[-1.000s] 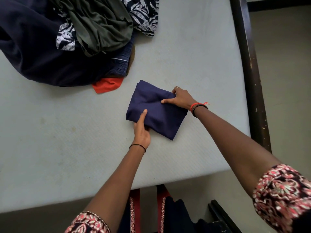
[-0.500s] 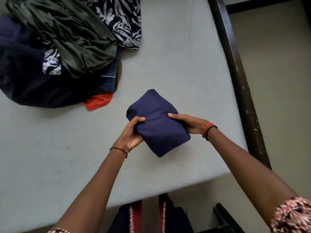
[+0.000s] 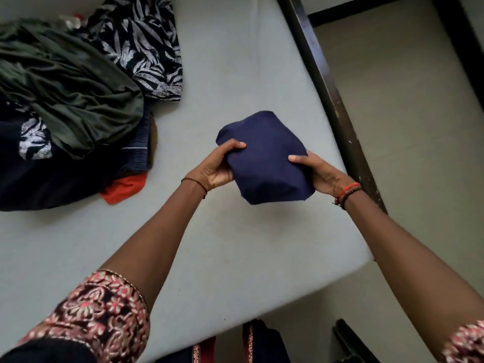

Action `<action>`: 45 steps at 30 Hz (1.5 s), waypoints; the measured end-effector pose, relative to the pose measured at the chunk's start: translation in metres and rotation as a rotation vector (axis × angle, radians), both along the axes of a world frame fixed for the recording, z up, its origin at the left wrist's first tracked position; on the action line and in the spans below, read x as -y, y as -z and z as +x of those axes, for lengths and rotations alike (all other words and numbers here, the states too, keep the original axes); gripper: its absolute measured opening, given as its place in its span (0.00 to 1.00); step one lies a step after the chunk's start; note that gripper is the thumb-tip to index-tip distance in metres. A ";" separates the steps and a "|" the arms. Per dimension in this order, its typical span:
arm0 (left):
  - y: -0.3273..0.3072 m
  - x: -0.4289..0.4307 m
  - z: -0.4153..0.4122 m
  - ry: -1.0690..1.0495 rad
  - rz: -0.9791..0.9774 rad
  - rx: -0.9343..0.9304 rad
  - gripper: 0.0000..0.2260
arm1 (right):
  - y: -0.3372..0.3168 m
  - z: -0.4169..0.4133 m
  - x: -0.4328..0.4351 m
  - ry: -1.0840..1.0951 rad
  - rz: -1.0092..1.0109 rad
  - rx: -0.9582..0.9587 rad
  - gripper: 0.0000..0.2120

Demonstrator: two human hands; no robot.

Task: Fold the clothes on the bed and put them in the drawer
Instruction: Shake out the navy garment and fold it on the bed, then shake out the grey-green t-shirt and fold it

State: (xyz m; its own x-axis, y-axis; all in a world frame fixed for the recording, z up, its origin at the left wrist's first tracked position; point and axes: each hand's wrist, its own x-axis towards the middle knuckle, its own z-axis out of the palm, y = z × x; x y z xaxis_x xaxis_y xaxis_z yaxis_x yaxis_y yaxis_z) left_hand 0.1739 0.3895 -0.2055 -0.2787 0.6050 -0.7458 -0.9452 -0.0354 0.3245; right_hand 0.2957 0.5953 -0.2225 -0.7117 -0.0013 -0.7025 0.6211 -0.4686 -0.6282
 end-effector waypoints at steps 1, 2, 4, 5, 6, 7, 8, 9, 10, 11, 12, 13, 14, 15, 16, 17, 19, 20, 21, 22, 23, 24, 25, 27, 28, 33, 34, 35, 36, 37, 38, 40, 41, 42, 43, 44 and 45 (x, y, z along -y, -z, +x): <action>-0.003 -0.012 -0.014 0.011 0.013 -0.028 0.12 | -0.001 -0.013 -0.009 0.032 0.026 -0.040 0.19; -0.006 -0.025 -0.027 0.010 0.021 -0.058 0.11 | -0.001 -0.026 -0.019 0.069 0.052 -0.075 0.18; -0.008 -0.048 -0.050 -0.019 0.056 -0.107 0.10 | 0.000 -0.053 -0.038 0.145 0.103 -0.131 0.17; -0.006 -0.058 -0.059 -0.044 0.065 -0.126 0.10 | 0.002 -0.065 -0.047 0.177 0.137 -0.137 0.17; -0.002 -0.066 -0.065 -0.055 0.058 -0.150 0.11 | 0.005 -0.074 -0.054 0.193 0.187 -0.121 0.17; 0.006 -0.072 -0.067 -0.020 0.021 -0.187 0.12 | 0.011 -0.080 -0.060 0.178 0.257 -0.080 0.17; 0.014 -0.077 -0.065 0.054 -0.052 -0.242 0.13 | 0.017 -0.082 -0.065 0.129 0.341 -0.013 0.17; 0.023 -0.079 -0.059 0.135 -0.152 -0.304 0.14 | 0.026 -0.080 -0.070 0.060 0.412 0.063 0.17; 0.035 -0.081 -0.051 0.187 -0.239 -0.367 0.15 | 0.034 -0.075 -0.074 0.004 0.456 0.128 0.18; 0.047 -0.082 -0.043 0.196 -0.308 -0.441 0.15 | 0.042 -0.071 -0.076 -0.014 0.477 0.171 0.19; 0.058 -0.081 -0.034 0.175 -0.369 -0.517 0.15 | 0.047 -0.067 -0.078 -0.003 0.481 0.193 0.19; 0.066 -0.080 -0.028 0.155 -0.427 -0.584 0.18 | 0.050 -0.065 -0.077 0.025 0.475 0.203 0.19; 0.073 -0.079 -0.021 0.143 -0.478 -0.622 0.23 | 0.052 -0.062 -0.077 0.054 0.465 0.206 0.19; 0.075 -0.078 -0.016 0.144 -0.513 -0.634 0.27 | 0.052 -0.061 -0.076 0.076 0.461 0.206 0.20; 0.078 -0.078 -0.011 0.148 -0.529 -0.633 0.29 | 0.052 -0.059 -0.074 0.094 0.467 0.201 0.21; 0.075 -0.079 -0.008 0.139 -0.519 -0.609 0.29 | 0.050 -0.059 -0.074 0.115 0.477 0.190 0.21; 0.068 -0.080 -0.004 0.081 -0.470 -0.539 0.25 | 0.046 -0.059 -0.075 0.178 0.462 0.165 0.19; 0.068 -0.081 -0.003 0.063 -0.458 -0.515 0.24 | 0.045 -0.059 -0.076 0.209 0.442 0.157 0.18; 0.067 -0.081 -0.001 0.057 -0.459 -0.509 0.23 | 0.043 -0.059 -0.076 0.231 0.434 0.157 0.17; 0.068 -0.079 0.001 0.059 -0.472 -0.511 0.22 | 0.042 -0.057 -0.076 0.237 0.447 0.166 0.15; 0.070 -0.076 0.002 0.082 -0.496 -0.526 0.22 | 0.041 -0.055 -0.075 0.230 0.480 0.188 0.12; 0.072 -0.072 0.004 0.117 -0.517 -0.543 0.22 | 0.043 -0.051 -0.075 0.216 0.515 0.216 0.10; 0.071 -0.068 0.007 0.171 -0.533 -0.558 0.23 | 0.045 -0.046 -0.073 0.198 0.541 0.249 0.10; 0.069 -0.062 0.013 0.246 -0.541 -0.568 0.23 | 0.050 -0.038 -0.070 0.188 0.565 0.304 0.09; 0.067 -0.058 0.017 0.251 -0.537 -0.557 0.22 | 0.052 -0.033 -0.068 0.206 0.582 0.318 0.09; 0.035 -0.036 0.029 0.195 -0.527 -0.595 0.18 | 0.052 -0.015 -0.046 0.378 0.703 0.366 0.10; 0.024 -0.029 0.029 0.177 -0.527 -0.599 0.17 | 0.052 -0.012 -0.040 0.384 0.743 0.378 0.10; 0.016 -0.022 0.031 0.161 -0.526 -0.603 0.15 | 0.054 -0.009 -0.034 0.389 0.778 0.383 0.09; 0.007 -0.015 0.032 0.145 -0.529 -0.614 0.13 | 0.053 -0.008 -0.027 0.384 0.801 0.377 0.08; -0.004 -0.005 0.031 0.127 -0.532 -0.637 0.12 | 0.046 -0.010 -0.016 0.367 0.807 0.370 0.05; -0.014 0.005 0.033 0.117 -0.532 -0.666 0.10 | 0.035 -0.010 -0.001 0.340 0.807 0.367 0.03; -0.037 0.030 0.034 0.113 -0.532 -0.732 0.08 | 0.012 -0.016 0.032 0.281 0.791 0.328 0.05; -0.045 0.043 0.035 0.121 -0.537 -0.752 0.07 | 0.003 -0.019 0.046 0.244 0.782 0.291 0.06; -0.054 0.058 0.034 0.123 -0.551 -0.769 0.06 | -0.007 -0.024 0.062 0.207 0.771 0.254 0.06; -0.061 0.072 0.033 0.116 -0.568 -0.780 0.05 | -0.018 -0.029 0.077 0.182 0.763 0.230 0.07; -0.068 0.087 0.030 0.095 -0.592 -0.792 0.05 | -0.029 -0.037 0.093 0.172 0.749 0.202 0.09; -0.073 0.100 0.028 0.069 -0.611 -0.798 0.05 | -0.037 -0.043 0.108 0.172 0.726 0.175 0.10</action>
State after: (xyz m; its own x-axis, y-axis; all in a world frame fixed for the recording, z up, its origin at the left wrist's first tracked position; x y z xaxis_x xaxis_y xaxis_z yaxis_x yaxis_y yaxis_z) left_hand 0.2020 0.2897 -0.1329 -0.8109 0.2154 -0.5442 -0.4371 0.3954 0.8078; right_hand 0.2524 0.4873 -0.1853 -0.5385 0.6040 -0.5876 0.6956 -0.0750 -0.7145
